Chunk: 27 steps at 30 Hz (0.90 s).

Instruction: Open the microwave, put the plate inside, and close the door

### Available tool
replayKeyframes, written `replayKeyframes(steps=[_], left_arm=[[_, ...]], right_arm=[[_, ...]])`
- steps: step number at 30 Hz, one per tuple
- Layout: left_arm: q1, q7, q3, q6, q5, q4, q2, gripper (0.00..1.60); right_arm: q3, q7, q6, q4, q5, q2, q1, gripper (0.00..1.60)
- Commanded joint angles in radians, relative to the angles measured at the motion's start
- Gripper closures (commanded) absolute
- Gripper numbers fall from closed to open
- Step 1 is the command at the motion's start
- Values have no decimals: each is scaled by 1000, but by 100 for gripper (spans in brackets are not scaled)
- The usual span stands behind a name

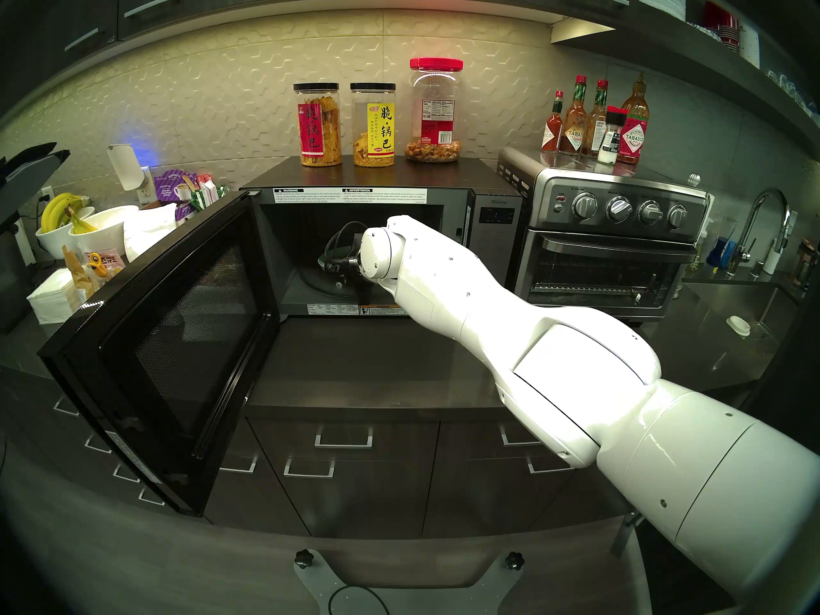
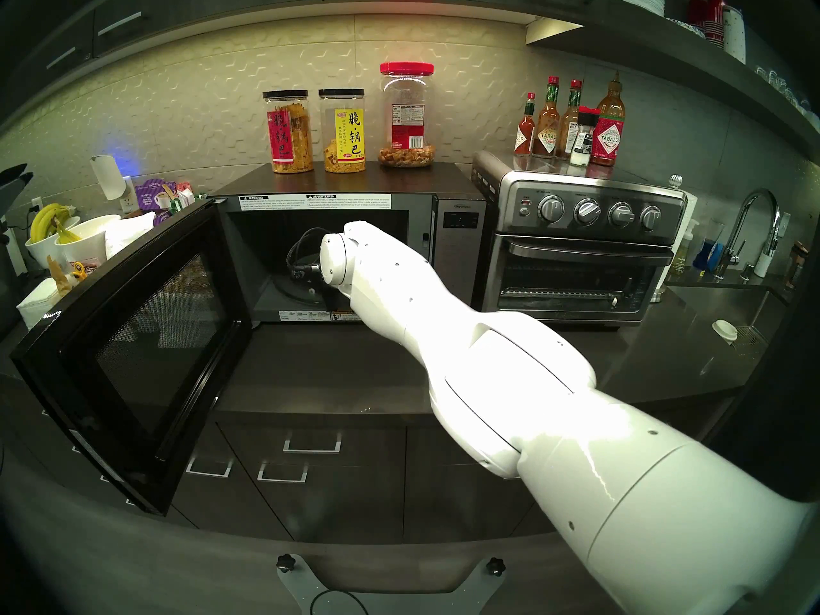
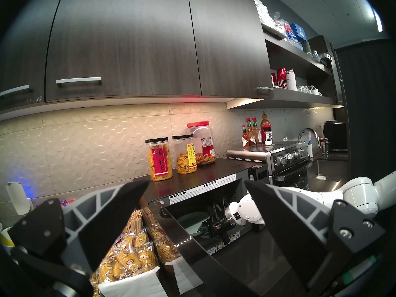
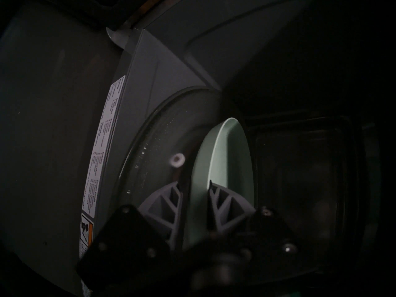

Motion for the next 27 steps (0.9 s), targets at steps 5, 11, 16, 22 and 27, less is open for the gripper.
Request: replayKeyframes(steps=[5, 11, 16, 22, 27], left_arm=[[1, -102, -6, -3, 0, 0, 3, 0], [1, -105, -6, -4, 3, 0, 3, 0], [0, -109, -6, -4, 5, 1, 3, 0], [1, -105, -6, -4, 3, 0, 3, 0], [0, -117, -6, -4, 9, 3, 3, 0]], right_arm=[[4, -8, -5, 4, -5, -17, 34, 97], [7, -8, -9, 10, -7, -18, 33, 97], [9, -12, -15, 21, -10, -21, 32, 93], [11, -15, -19, 29, -14, -24, 31, 88], [14, -19, -23, 29, -17, -24, 30, 82]])
